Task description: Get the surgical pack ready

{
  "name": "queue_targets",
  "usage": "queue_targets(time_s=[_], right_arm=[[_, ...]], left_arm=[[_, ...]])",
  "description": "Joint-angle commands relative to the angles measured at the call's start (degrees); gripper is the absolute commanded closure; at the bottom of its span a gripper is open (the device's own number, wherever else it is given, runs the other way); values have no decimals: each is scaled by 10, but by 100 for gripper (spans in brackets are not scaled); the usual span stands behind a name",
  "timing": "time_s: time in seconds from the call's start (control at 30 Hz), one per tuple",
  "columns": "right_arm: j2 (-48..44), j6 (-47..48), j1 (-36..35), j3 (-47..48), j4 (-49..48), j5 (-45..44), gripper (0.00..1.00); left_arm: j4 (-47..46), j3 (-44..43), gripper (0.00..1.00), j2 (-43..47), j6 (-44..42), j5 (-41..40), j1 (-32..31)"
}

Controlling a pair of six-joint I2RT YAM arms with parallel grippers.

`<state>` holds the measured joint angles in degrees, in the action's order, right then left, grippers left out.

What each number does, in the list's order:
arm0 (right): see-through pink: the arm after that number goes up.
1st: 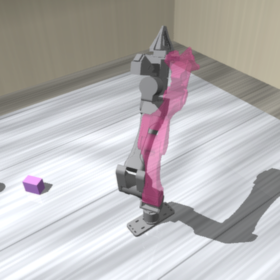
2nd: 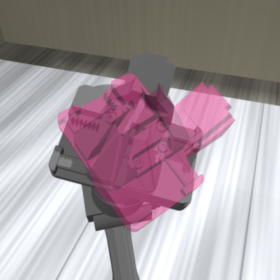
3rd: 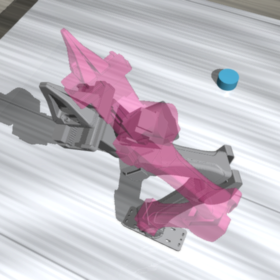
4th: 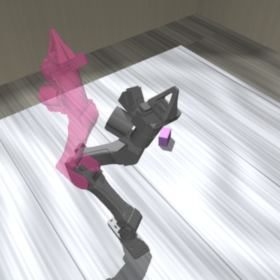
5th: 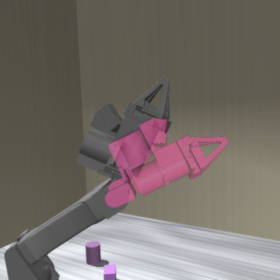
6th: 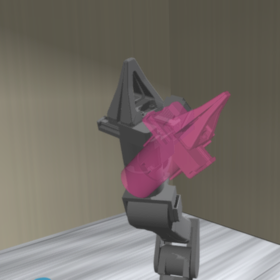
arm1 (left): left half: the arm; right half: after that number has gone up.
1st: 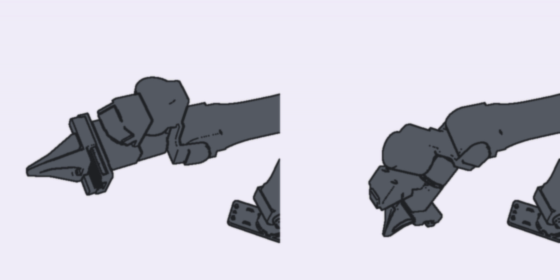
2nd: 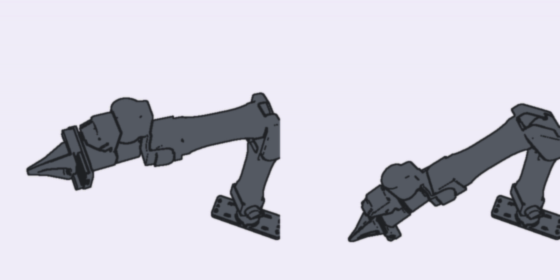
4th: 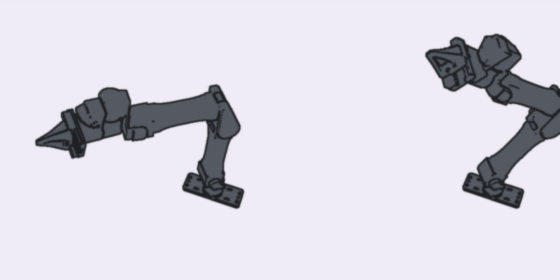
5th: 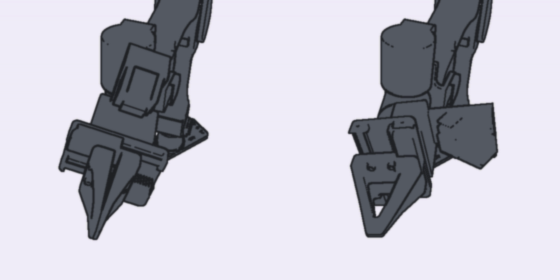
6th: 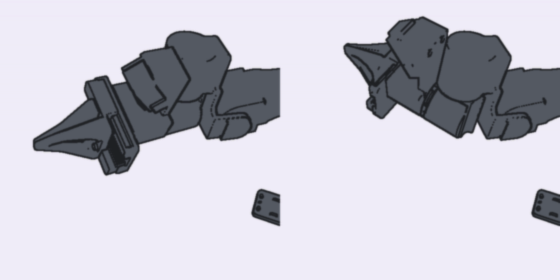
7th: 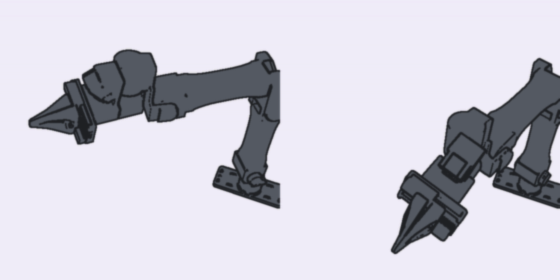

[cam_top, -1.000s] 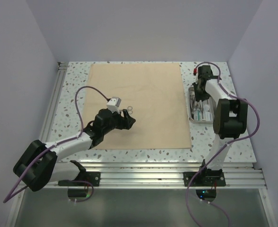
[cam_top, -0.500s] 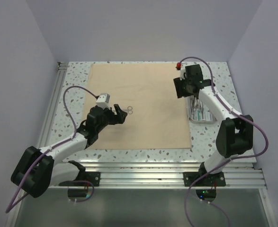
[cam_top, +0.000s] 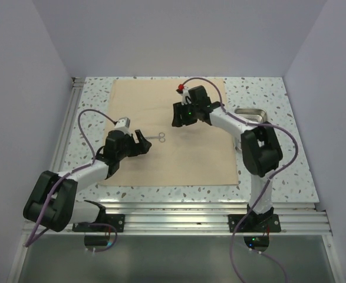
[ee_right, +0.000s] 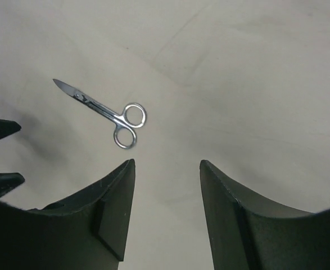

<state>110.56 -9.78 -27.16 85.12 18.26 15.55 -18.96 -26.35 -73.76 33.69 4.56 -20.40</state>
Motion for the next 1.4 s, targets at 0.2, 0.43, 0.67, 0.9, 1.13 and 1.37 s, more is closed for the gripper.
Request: queue_targets(time_s=[0.2,0.43,0.67,0.9,1.13,1.37], right_arm=[[160,-105,-62,141,-74,104,46],[233,-117,-68,215,-63,120,47],[254,-89,-74,234,0,136,55],[196,-79,-87,145,-2,135,60],[168,-64,-103,126,55,141,62],[144,-75,-119,82,73,169,62]], left_arm=[[-29,-12,28,-48,13,39,27],[-37,-25,39,-89,16,55,34],[-30,-41,54,-122,16,59,34],[-23,-49,72,-140,16,56,34],[-15,-49,76,-140,13,41,34],[-15,-50,77,-142,11,37,34]])
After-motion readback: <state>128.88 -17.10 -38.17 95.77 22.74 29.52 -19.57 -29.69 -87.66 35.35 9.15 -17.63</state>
